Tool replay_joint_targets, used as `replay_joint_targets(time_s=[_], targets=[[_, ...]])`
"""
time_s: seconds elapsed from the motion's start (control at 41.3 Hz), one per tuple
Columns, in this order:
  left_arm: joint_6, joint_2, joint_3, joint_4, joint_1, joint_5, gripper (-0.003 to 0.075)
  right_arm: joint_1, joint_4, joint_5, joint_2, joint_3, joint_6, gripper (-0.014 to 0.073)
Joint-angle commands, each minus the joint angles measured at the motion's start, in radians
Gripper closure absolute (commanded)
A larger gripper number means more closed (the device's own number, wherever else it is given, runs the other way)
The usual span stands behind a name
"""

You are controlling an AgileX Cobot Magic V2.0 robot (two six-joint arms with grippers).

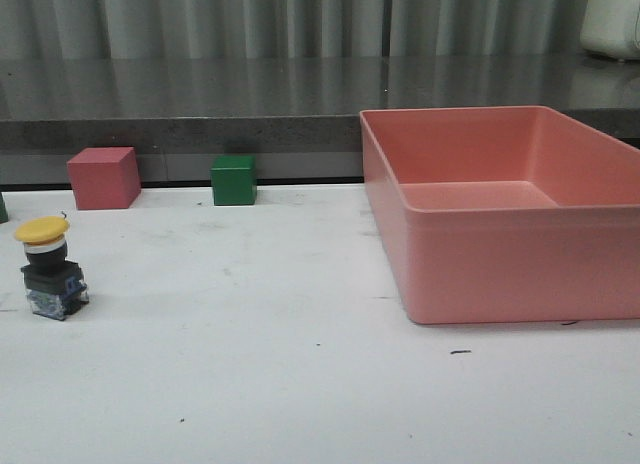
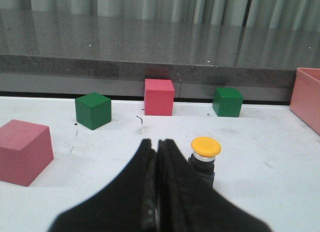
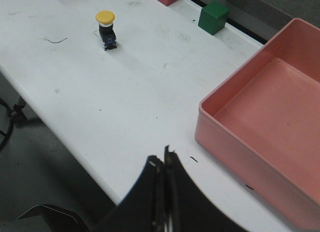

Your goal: Place and stand button with both arms

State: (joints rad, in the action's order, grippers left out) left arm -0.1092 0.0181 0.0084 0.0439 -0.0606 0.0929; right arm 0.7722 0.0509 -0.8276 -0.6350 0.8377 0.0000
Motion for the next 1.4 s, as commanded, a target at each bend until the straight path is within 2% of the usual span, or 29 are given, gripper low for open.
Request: replay_joint_targets(time_s=[0.0, 1.38], targets=[[-0.001, -0.034, 0.016, -0.011, 0.009, -0.126, 0.074, -0.004, 0.011, 0.066, 0.0, 0.023, -0.007, 0.0662], [-0.001, -0.045, 0.016, -0.011, 0.033, -0.136, 0.074, -0.003, 0.011, 0.074, 0.017, 0.009, -0.007, 0.0662]])
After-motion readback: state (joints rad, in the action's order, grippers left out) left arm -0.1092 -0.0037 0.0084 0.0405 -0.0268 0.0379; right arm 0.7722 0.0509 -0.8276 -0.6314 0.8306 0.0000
